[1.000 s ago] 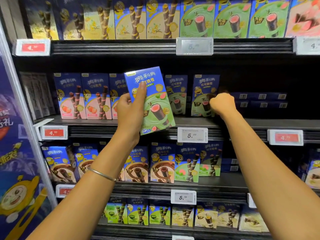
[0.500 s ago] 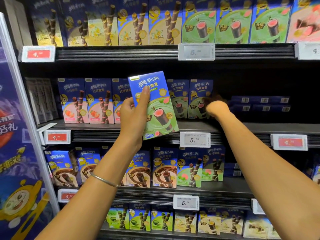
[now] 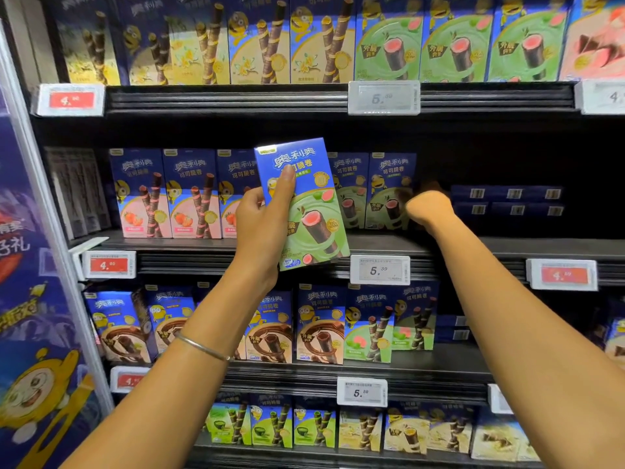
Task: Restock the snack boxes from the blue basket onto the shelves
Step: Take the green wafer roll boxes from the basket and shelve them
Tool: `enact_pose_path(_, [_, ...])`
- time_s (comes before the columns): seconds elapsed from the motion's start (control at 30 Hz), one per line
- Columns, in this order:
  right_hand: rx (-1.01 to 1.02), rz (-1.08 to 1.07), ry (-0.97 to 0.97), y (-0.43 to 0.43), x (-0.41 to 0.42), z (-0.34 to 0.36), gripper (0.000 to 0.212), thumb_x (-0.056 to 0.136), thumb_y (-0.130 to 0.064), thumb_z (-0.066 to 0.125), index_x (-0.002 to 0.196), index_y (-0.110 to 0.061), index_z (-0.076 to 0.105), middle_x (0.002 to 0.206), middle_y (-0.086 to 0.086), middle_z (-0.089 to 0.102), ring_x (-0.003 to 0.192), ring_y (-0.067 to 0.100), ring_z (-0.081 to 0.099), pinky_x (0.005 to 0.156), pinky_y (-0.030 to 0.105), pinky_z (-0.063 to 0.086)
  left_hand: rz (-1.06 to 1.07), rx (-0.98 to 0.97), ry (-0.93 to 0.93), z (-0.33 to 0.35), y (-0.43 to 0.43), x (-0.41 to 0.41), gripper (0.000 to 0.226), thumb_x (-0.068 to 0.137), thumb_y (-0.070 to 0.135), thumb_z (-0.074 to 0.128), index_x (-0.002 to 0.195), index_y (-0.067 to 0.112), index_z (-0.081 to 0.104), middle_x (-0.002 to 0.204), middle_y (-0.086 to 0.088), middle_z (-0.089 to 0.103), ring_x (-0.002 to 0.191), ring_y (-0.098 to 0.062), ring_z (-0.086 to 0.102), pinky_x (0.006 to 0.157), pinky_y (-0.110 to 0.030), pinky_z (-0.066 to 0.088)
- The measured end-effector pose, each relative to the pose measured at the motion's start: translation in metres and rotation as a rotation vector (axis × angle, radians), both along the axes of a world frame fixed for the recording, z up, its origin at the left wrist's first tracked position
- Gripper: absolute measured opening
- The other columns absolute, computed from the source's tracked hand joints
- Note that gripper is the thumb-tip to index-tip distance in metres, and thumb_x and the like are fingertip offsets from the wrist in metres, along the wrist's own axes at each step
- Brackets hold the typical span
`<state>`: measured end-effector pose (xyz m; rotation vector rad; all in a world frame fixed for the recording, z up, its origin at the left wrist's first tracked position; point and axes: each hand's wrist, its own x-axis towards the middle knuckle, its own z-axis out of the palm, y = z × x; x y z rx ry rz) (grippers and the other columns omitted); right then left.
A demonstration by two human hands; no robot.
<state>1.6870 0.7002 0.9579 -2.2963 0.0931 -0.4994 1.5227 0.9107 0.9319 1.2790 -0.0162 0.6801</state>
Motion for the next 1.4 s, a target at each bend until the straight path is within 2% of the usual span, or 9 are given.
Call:
enact_pose_path(0.2, [0.244,0.019,-0.343,0.008,-0.042,-0.007,0.038,0.096,-0.033,0.063,0.121,-0.007,0.052,0.126,0.013,0.058,0.104,0.026,0.057,0.082,0.036,0.048,-0.018,0.001,0.006,-0.002,-0.006,0.005,0.056,0.101,0.048,0.066,0.134,0.003,0.061,0.107,-0.005,0.083,0.090,-0.020,0.081,0.068,-0.032,0.067])
enact_pose_path(0.27, [0.340,0.178,-0.443,0.014,-0.064,-0.011,0.036,0.095,-0.045,0.063,0.116,-0.017,0.056,0.117,0.004,0.063,0.102,0.019,0.062,0.081,0.035,0.052,-0.027,-0.009,0.004,-0.004,-0.009,0.007,0.054,0.101,0.047,0.066,0.133,0.004,0.061,0.103,-0.003,0.083,0.086,-0.018,0.081,0.062,-0.028,0.064])
enact_pose_path(0.43, [0.412,0.743,-0.127,0.033,-0.107,-0.017,0.039,0.089,-0.055,0.070,0.114,-0.026,0.065,0.111,-0.003,0.074,0.096,0.011,0.074,0.075,0.035,0.062,-0.071,-0.012,-0.013,-0.006,-0.020,0.012,0.055,0.098,0.047,0.071,0.133,0.005,0.060,0.107,-0.006,0.082,0.089,-0.021,0.082,0.066,-0.031,0.065])
enact_pose_path(0.63, [0.496,0.788,-0.107,0.032,-0.117,-0.022,0.033,0.089,-0.032,0.077,0.116,-0.018,0.067,0.105,-0.002,0.078,0.091,0.014,0.077,0.063,0.030,0.062,-0.085,0.010,-0.032,-0.004,-0.027,0.015,0.065,0.099,0.058,0.061,0.131,0.002,0.059,0.117,-0.013,0.079,0.100,-0.029,0.079,0.087,-0.046,0.065])
enact_pose_path(0.73, [0.491,0.777,-0.116,0.025,-0.117,-0.020,0.028,0.091,-0.028,0.075,0.115,-0.015,0.068,0.107,-0.001,0.077,0.092,0.015,0.077,0.063,0.029,0.062,-0.112,0.020,-0.026,-0.004,-0.028,0.016,0.067,0.105,0.063,0.044,0.135,0.005,0.057,0.120,-0.014,0.077,0.107,-0.033,0.077,0.099,-0.058,0.060])
enact_pose_path(0.9, [0.514,0.718,-0.135,0.005,-0.113,-0.017,0.028,0.092,-0.028,0.074,0.116,-0.015,0.068,0.108,0.001,0.077,0.094,0.017,0.077,0.067,0.037,0.064,0.038,0.070,-0.026,-0.005,-0.026,0.020,0.028,0.113,0.042,0.045,0.105,0.019,0.059,0.128,-0.019,0.070,0.121,-0.038,0.068,0.106,-0.061,0.052])
enact_pose_path(1.07, [0.587,0.597,-0.216,-0.032,-0.097,-0.020,0.027,0.095,-0.027,0.071,0.119,-0.016,0.068,0.110,0.000,0.077,0.096,0.016,0.076,0.068,0.037,0.063,0.100,0.072,-0.082,0.000,-0.018,0.025,0.025,0.114,0.038,0.045,0.100,0.022,0.057,0.111,-0.008,0.075,0.099,-0.020,0.076,0.086,-0.042,0.061])
enact_pose_path(1.27, [0.547,0.243,-0.341,-0.069,-0.056,-0.024,0.039,0.091,-0.014,0.074,0.127,-0.016,0.057,0.107,0.010,0.074,0.097,0.022,0.073,0.083,0.049,0.061,0.112,0.010,-0.104,0.006,-0.016,0.025,0.025,0.114,0.039,0.045,0.100,0.021,0.056,0.122,-0.017,0.074,0.114,-0.034,0.072,0.097,-0.053,0.059])
enact_pose_path(1.4, [0.432,0.090,-0.395,-0.075,-0.033,-0.022,0.047,0.086,-0.015,0.076,0.130,-0.015,0.059,0.122,0.008,0.070,0.110,0.023,0.066,0.089,0.035,0.052,0.084,0.018,-0.113,0.007,-0.020,0.032,0.027,0.114,0.039,0.045,0.103,0.018,0.056,0.110,-0.007,0.075,0.099,-0.019,0.077,0.081,-0.036,0.063])
